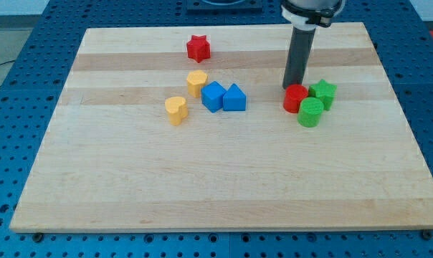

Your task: Slide the red star into the red circle

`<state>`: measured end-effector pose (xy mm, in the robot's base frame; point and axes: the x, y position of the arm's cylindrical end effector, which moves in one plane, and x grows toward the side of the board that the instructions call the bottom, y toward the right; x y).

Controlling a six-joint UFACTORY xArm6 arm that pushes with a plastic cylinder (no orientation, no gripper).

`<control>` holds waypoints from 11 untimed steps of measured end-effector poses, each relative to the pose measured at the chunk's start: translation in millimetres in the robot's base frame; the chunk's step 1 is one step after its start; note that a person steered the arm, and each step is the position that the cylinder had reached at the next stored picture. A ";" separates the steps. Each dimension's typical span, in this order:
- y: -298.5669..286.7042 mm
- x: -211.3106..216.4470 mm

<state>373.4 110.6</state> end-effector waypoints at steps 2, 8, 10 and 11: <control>-54.4 -135.1; -209.7 -90.5; -63.2 -69.4; -78.2 -39.1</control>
